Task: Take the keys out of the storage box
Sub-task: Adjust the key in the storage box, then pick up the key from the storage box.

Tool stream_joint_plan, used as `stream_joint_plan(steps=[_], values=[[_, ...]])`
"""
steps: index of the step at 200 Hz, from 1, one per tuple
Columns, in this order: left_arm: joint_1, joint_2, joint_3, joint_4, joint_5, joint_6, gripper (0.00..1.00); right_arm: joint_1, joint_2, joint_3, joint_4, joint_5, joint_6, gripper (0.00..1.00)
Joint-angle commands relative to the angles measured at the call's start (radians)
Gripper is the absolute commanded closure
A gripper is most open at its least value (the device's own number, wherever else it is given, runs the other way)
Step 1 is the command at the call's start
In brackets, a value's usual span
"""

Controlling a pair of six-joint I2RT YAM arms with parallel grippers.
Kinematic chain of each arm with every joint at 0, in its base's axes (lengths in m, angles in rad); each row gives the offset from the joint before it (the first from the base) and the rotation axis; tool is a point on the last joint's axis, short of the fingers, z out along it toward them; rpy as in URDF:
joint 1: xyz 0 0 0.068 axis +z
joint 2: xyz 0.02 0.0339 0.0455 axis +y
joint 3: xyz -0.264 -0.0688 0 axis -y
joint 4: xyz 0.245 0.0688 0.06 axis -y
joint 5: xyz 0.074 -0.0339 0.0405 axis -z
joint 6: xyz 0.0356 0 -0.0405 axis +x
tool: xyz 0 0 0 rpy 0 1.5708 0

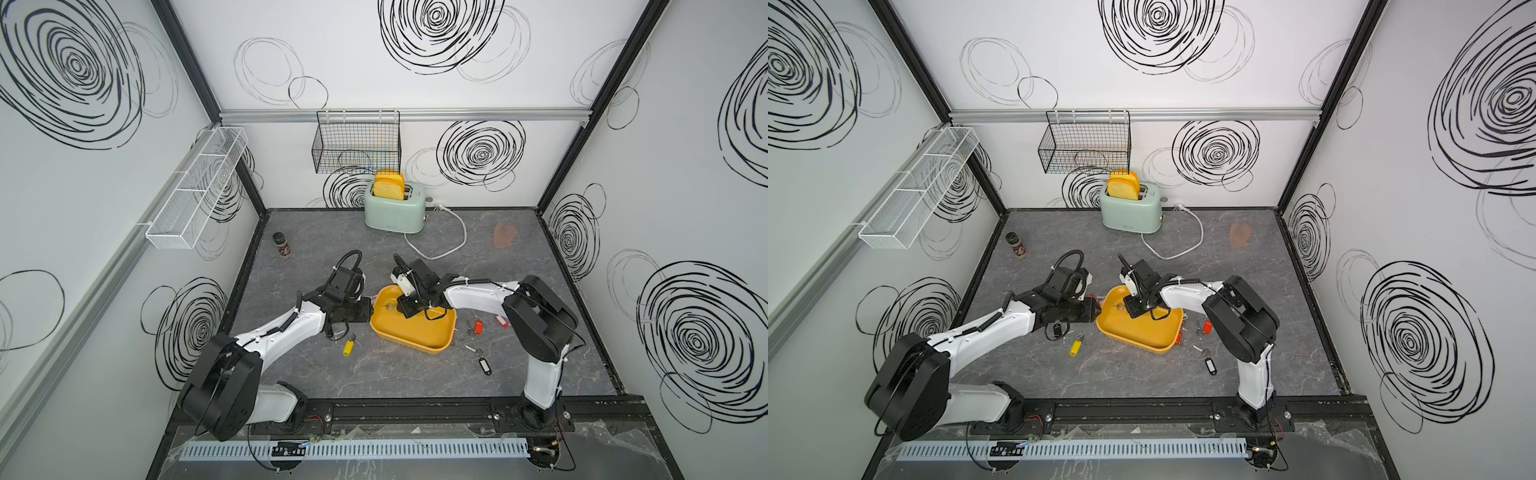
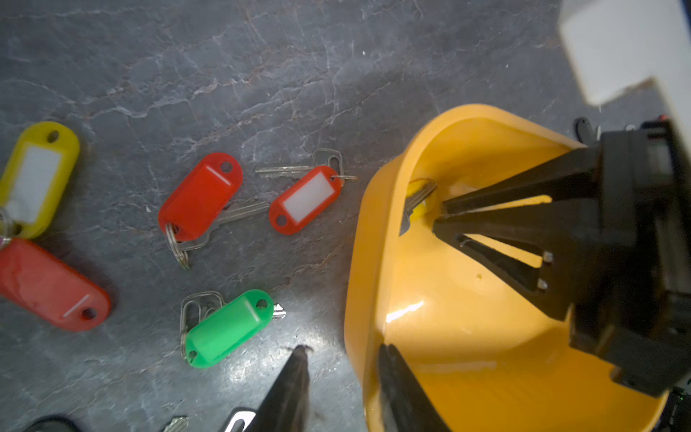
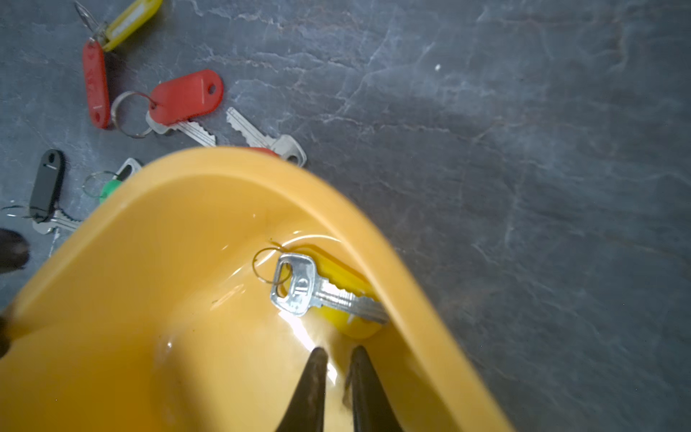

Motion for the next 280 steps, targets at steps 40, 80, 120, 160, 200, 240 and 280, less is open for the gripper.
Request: stream_joint_plan(steps=[40, 80, 120, 160, 200, 240, 280], values=[[-0.010, 0.033, 0.018, -0.045, -0.027, 0.010, 0.65, 0.023, -0.065, 0.019, 0.011, -0.034, -0.042, 0.66], [-0.018, 0.031, 0.027, -0.046, -0.029, 0.008, 0.64, 0.042, -0.009, 0.054, 0.016, -0.007, -0.071, 0.66], [-0.041, 0.043, 0.031, -0.040, -0.024, 0.009, 0.64, 0.064, 0.024, 0.080, 0.051, 0.033, -0.099, 0.63], [-0.050, 0.038, 0.025, -0.040, -0.026, 0.006, 0.64, 0.072, 0.058, 0.112, 0.059, 0.056, -0.120, 0.60], [-0.051, 0.041, 0.026, -0.040, -0.026, 0.011, 0.64, 0.076, 0.107, 0.156, 0.055, 0.060, -0.141, 0.60], [-0.053, 0.042, 0.022, -0.037, -0.025, 0.011, 0.64, 0.089, 0.142, 0.158, 0.058, 0.072, -0.150, 0.60], [-0.053, 0.038, 0.019, -0.038, -0.027, 0.010, 0.64, 0.098, 0.158, 0.156, 0.058, 0.101, -0.154, 0.64]])
